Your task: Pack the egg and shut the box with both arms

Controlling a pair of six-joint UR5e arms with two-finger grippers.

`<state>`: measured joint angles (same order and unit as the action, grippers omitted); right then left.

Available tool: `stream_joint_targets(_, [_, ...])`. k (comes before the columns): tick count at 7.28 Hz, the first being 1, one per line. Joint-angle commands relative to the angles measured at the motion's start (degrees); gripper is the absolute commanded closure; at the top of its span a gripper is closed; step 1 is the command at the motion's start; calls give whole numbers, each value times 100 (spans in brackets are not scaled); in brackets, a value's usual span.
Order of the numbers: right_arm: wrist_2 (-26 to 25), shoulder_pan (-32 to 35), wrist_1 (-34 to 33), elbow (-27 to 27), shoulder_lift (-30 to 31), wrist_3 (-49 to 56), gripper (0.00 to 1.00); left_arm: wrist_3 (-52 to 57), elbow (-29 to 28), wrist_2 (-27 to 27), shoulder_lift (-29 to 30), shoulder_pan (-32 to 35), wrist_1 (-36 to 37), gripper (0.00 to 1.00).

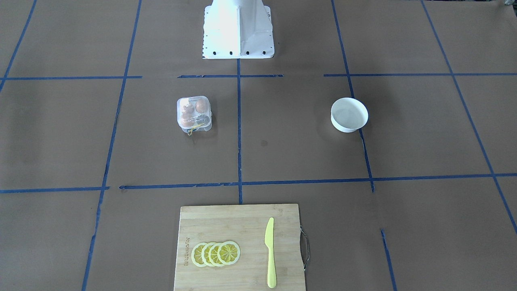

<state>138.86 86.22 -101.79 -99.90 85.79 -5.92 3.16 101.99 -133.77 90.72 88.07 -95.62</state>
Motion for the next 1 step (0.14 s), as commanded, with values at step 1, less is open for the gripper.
stream_joint_targets(1, [10,-9,1,6,8,3,0,0,-118,17,539,-9,898,0])
